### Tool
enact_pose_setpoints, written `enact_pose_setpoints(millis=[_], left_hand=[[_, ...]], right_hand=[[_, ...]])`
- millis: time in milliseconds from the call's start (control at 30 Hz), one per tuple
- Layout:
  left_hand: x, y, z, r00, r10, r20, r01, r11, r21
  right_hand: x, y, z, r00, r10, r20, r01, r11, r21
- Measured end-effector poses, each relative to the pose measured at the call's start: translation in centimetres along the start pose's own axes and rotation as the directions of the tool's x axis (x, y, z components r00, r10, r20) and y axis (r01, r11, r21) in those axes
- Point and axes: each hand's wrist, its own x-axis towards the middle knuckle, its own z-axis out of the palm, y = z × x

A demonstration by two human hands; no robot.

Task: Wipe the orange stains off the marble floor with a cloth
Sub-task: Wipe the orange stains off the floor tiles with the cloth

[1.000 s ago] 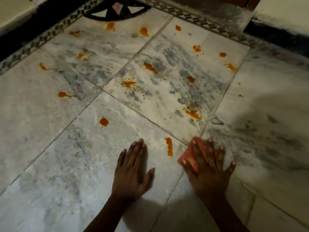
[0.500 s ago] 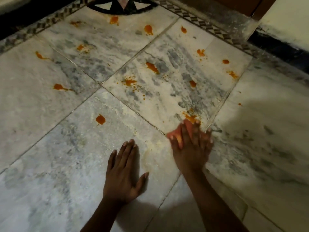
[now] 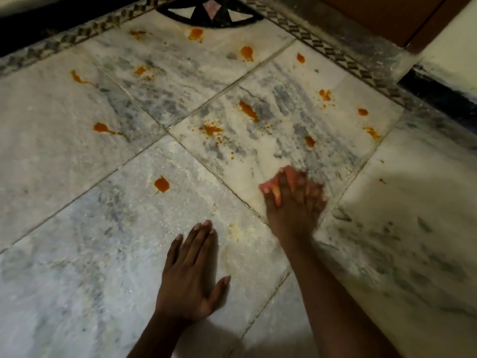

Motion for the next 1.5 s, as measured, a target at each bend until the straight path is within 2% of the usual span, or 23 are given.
enact_pose_setpoints(millis=[67,133,200,267,333,367,400,467,533,567,667,767,800,867,933,1000,1067,1133,1167,1267,1333,1400,1500], left_hand=[[0.0,-0.1,-0.3,0.999,-0.006,0.031,0.006,1.0,0.011],[-0.1,0.1,-0.8,0.999,-0.019,0.048,0.019,1.0,0.001],[0.0,0.3,-1.0,0.999,-0.013,0.049,0.014,1.0,-0.015],[0.0,0.3,-0.7,0.999,-0.003,0.032,0.004,1.0,-0.025],[0.0,0.2,-0.2,0.999,0.001,0.034,-0.001,1.0,-0.012],[0.0,0.2,-0.2,0.999,-0.002,0.037,0.002,1.0,-0.001],[0.0,0.2,-0.3,0.999,-0.005,0.041,0.005,1.0,0.008],[0.0,0.4,-0.4,0.999,-0.003,0.048,0.002,1.0,0.014],[0.0,0.6,-0.7,0.999,-0.015,0.051,0.014,1.0,0.018],[0.0,0.6,-0.7,0.998,-0.019,0.056,0.018,1.0,0.021],[0.0,0.6,-0.8,0.998,-0.02,0.054,0.019,1.0,0.019],[-0.1,0.4,-0.5,0.999,0.003,0.038,-0.004,1.0,0.022],[0.0,0.3,-0.4,1.0,0.007,0.03,-0.008,1.0,0.024],[0.0,0.3,-0.3,1.0,0.002,0.025,-0.003,0.999,0.036],[0.0,0.3,-0.5,0.999,-0.003,0.04,0.002,0.999,0.039],[0.0,0.1,-1.0,0.999,-0.022,0.042,0.021,0.999,0.034],[0.1,0.3,-1.1,0.998,-0.031,0.049,0.03,0.999,0.035],[0.1,0.4,-1.0,0.998,-0.03,0.047,0.028,0.999,0.033],[0.0,0.2,-0.9,0.998,-0.029,0.053,0.027,0.999,0.038],[0.0,0.0,-0.7,0.998,-0.028,0.059,0.024,0.998,0.059],[0.0,-0.1,-0.6,0.997,-0.03,0.069,0.026,0.998,0.061],[0.0,-0.1,-0.7,0.996,-0.052,0.078,0.049,0.998,0.049],[-0.2,-0.3,-1.0,0.994,-0.08,0.081,0.08,0.997,-0.001]], right_hand=[[-3.1,-1.7,0.1,0.969,-0.239,0.067,0.243,0.968,-0.065],[-8.7,0.3,-0.8,0.93,-0.338,0.146,0.353,0.93,-0.097],[-10.2,4.6,-2.0,0.962,-0.231,0.143,0.248,0.961,-0.12],[-6.4,7.2,-2.6,0.994,0.007,0.107,0.004,0.995,-0.101],[-0.3,6.8,-2.7,0.975,0.212,0.06,-0.213,0.977,0.001],[2.3,5.2,-2.6,0.97,0.233,0.064,-0.235,0.972,0.025],[3.8,3.3,-2.5,0.979,0.192,0.075,-0.194,0.981,0.019],[3.1,0.0,-1.9,0.99,-0.039,0.136,0.042,0.999,-0.022],[-2.2,-1.2,-1.6,0.94,-0.282,0.191,0.296,0.954,-0.049],[-5.5,-0.7,-1.7,0.924,-0.328,0.199,0.344,0.937,-0.054],[-10.1,3.9,-2.4,0.965,-0.203,0.167,0.218,0.973,-0.078],[-3.5,4.7,-1.9,0.993,0.07,0.098,-0.067,0.997,-0.035],[-0.6,3.1,-1.6,0.992,0.106,0.072,-0.107,0.994,0.007],[2.7,-1.5,-0.8,0.997,0.022,0.079,-0.025,0.999,0.039],[0.9,-4.8,-0.1,0.972,-0.203,0.116,0.203,0.979,0.012],[-5.0,-5.1,-0.1,0.913,-0.387,0.132,0.393,0.919,-0.023],[-10.6,-1.4,-0.5,0.899,-0.421,0.122,0.432,0.898,-0.082],[-10.4,2.6,-0.9,0.942,-0.322,0.095,0.333,0.933,-0.135],[-8.7,3.8,-0.7,0.974,-0.213,0.076,0.221,0.968,-0.12],[-1.9,1.6,-0.1,0.999,0.046,0.026,-0.046,0.999,-0.001],[-1.0,-2.0,0.4,0.995,-0.05,0.082,0.051,0.999,-0.011],[-4.2,-4.0,0.5,0.949,-0.281,0.142,0.29,0.956,-0.052],[-12.5,-1.5,-0.6,0.871,-0.449,0.2,0.477,0.87,-0.124]])
